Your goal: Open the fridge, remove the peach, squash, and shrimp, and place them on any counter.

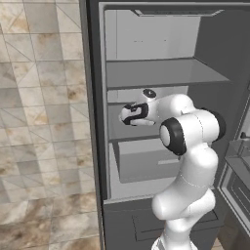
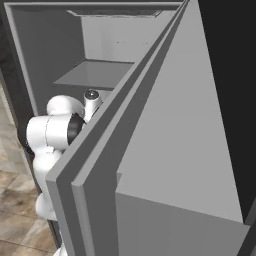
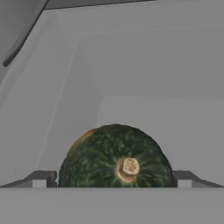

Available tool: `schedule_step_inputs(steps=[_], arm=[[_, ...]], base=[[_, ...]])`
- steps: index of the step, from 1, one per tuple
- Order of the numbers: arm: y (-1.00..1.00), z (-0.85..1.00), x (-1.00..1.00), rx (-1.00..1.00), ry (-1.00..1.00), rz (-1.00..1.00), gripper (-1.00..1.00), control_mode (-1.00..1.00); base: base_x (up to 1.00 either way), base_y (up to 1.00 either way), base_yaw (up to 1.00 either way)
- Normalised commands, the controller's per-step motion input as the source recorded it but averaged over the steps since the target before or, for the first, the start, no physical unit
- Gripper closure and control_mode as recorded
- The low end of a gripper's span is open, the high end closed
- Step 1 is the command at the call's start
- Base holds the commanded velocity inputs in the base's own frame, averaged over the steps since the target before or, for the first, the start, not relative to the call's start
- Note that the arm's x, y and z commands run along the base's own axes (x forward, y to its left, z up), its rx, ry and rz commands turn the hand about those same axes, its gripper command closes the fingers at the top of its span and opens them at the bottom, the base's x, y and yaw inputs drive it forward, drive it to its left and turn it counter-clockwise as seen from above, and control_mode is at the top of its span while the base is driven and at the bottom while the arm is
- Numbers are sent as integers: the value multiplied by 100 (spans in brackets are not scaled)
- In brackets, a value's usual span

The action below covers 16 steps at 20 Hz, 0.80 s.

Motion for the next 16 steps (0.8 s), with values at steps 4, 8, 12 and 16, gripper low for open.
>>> schedule_step_inputs(steps=[4, 8, 12, 16], arm=[[0, -13, 4, 0, 0, 0, 100, -100], [0, -12, 0, 0, 0, 0, 100, -100], [0, 0, 0, 0, 0, 0, 100, -100], [0, -3, -13, 0, 0, 0, 100, -100]], base=[[0, 0, 0], [0, 0, 0], [0, 0, 0], [0, 0, 0]])
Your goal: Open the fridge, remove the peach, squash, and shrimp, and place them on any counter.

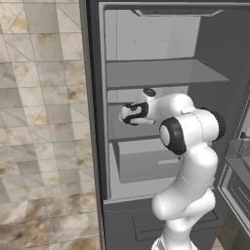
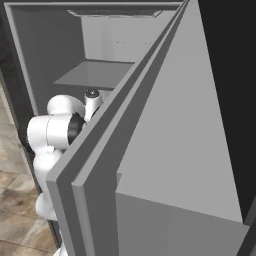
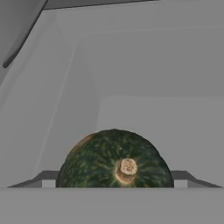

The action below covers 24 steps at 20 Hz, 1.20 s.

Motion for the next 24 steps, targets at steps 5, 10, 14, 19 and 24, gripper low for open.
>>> schedule_step_inputs(steps=[5, 10, 14, 19, 24], arm=[[-1, -18, -54, 0, 1, 0, 100, -100], [-11, 4, -92, 0, -2, -2, 100, -100], [-18, 56, -100, 0, 0, 0, 100, -100], [-15, 97, -100, 0, 0, 0, 100, -100], [-24, 100, -100, 0, 0, -5, 100, -100]], base=[[0, 0, 0], [0, 0, 0], [0, 0, 0], [0, 0, 0], [0, 0, 0]])
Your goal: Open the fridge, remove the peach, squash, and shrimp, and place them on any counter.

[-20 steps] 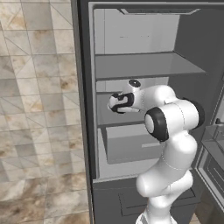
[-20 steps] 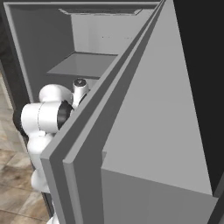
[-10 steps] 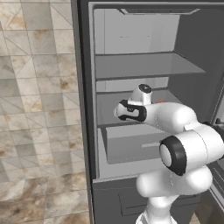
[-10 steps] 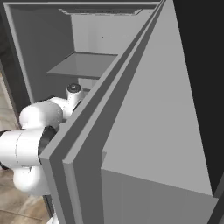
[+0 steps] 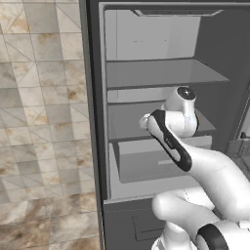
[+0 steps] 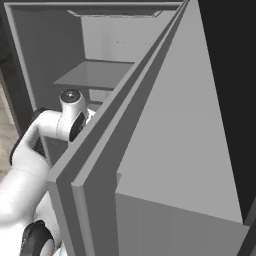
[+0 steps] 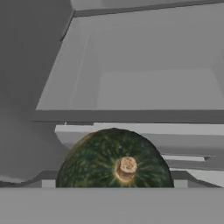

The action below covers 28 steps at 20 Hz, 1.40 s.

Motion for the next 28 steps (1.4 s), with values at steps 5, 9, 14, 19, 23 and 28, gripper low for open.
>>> schedule_step_inputs(steps=[5, 9, 14, 19, 23, 28], arm=[[-27, 100, -100, 0, 0, -15, 100, -100], [-16, 98, -100, -3, 0, -17, 100, -100], [-23, 98, -97, -1, 3, -5, 100, -100], [-5, 54, -82, -4, 15, 0, 100, -100], [-11, 0, -57, 0, 2, -4, 100, -100], [-1, 0, -5, 0, 0, -1, 100, -100]], base=[[0, 0, 0], [0, 0, 0], [0, 0, 0], [0, 0, 0], [0, 0, 0], [0, 0, 0]])
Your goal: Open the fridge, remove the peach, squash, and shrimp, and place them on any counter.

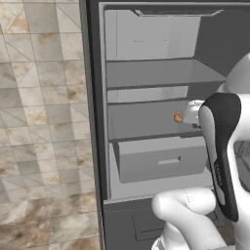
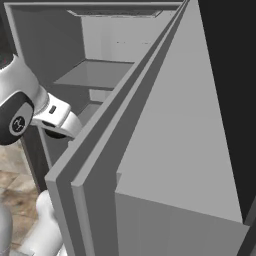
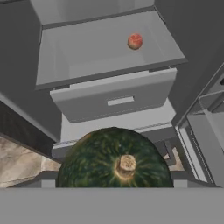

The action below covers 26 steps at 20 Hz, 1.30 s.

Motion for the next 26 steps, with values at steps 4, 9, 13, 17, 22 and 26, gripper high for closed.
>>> schedule_step_inputs(steps=[4, 9, 13, 17, 22, 26], arm=[[0, 0, 0, 0, 0, 0, 100, 100], [0, 0, 0, 0, 0, 0, 100, 100], [0, 0, 0, 0, 0, 0, 100, 100], [0, 0, 0, 0, 0, 0, 100, 100], [0, 0, 0, 0, 0, 0, 100, 100], [0, 0, 0, 0, 0, 0, 100, 100]], base=[[-36, 0, 1], [-100, 0, 2], [-100, 6, 3], [-82, 53, 42], [-12, 8, 100], [-6, 0, 100]])
